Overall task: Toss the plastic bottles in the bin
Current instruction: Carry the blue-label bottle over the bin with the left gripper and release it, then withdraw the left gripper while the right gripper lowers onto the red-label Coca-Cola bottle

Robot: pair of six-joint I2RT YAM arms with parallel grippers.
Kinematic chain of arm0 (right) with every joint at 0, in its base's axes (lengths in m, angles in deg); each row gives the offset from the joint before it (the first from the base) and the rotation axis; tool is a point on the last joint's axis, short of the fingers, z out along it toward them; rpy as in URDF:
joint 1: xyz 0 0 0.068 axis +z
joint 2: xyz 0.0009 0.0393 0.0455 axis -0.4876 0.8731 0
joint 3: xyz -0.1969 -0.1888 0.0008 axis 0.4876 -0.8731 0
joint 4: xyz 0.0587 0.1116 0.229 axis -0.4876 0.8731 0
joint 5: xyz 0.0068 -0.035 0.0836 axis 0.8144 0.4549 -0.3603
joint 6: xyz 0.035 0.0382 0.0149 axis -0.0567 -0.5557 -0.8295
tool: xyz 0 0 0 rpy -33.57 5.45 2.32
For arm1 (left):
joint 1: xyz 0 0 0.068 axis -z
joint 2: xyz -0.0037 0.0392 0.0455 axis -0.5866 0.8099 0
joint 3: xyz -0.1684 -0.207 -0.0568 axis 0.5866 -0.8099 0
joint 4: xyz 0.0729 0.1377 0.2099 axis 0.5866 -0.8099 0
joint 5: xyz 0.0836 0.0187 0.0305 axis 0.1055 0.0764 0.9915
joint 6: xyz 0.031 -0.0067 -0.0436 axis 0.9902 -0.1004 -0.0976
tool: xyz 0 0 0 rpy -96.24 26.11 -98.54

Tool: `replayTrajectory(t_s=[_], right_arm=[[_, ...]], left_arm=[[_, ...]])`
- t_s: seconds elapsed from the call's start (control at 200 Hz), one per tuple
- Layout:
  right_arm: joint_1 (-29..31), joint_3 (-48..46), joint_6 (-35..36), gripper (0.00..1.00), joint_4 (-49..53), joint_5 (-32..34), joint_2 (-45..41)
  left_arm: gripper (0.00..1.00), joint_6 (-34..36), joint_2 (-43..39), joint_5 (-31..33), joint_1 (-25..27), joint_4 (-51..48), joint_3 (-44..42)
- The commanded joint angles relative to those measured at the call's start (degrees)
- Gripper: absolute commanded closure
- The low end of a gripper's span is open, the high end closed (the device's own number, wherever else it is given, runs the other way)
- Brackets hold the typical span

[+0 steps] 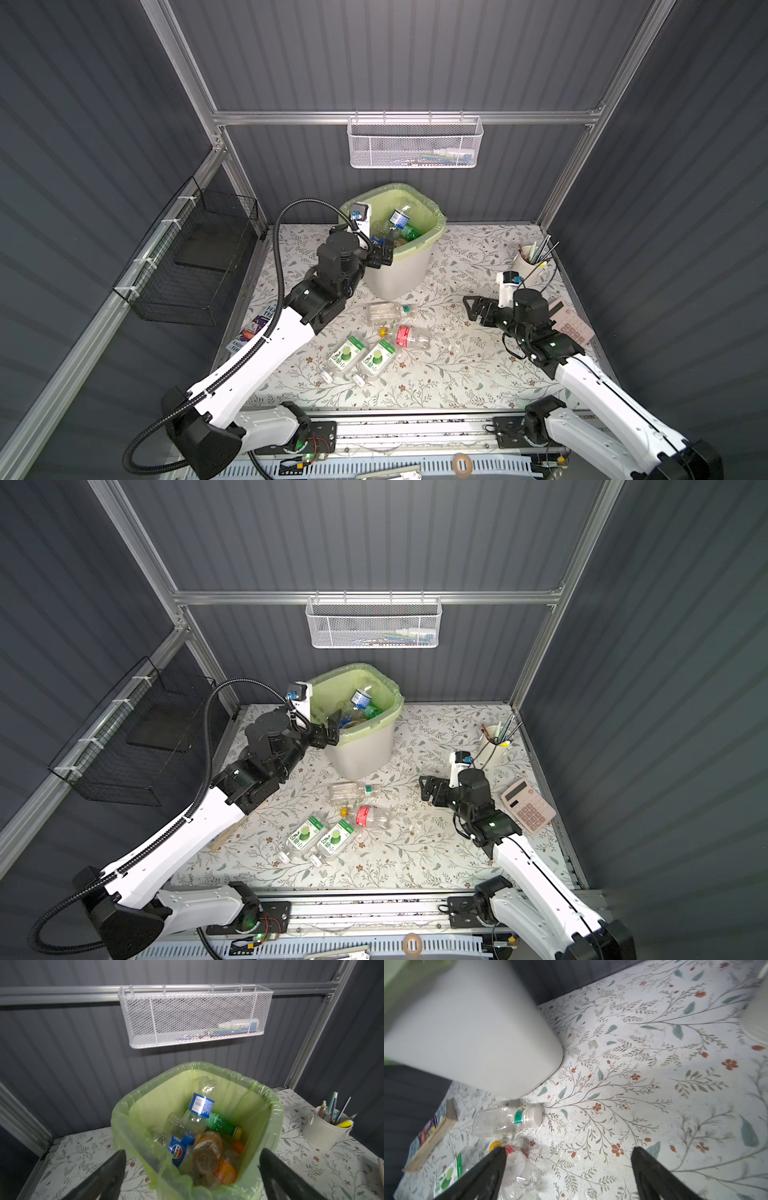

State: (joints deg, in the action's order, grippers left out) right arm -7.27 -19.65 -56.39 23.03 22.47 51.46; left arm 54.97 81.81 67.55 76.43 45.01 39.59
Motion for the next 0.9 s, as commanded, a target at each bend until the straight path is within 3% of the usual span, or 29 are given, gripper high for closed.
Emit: replayTrajectory(t_s=[0.0, 0.37, 0.52, 0.715, 0.89], right_arm=[[3.56, 3.25, 5.49, 0.06, -0.72, -0.14, 3.21], [15.64, 11.14, 9.12, 0.07, 0.88, -2.73, 17.10], [19.91, 15.47, 11.61, 0.09, 4.41, -3.02, 23.88], [23.70, 20.94, 15.07, 0.11, 9.47, -3.95, 31.21], [25.75, 24.00, 18.57, 0.12, 13.85, -4.14, 35.54]], left_arm=[[0.00, -5.04, -4.01, 7.64, -0.10, 0.28, -4.52], [0.00, -14.88, -10.40, 19.67, -0.68, -11.62, -13.26], [0.00, -18.83, -12.08, 19.22, -3.54, -14.12, -16.53], [0.00, -22.56, -12.69, 13.48, -8.73, -16.81, -19.28], [0.00, -23.00, -12.94, 12.36, -9.53, -17.99, -20.05]])
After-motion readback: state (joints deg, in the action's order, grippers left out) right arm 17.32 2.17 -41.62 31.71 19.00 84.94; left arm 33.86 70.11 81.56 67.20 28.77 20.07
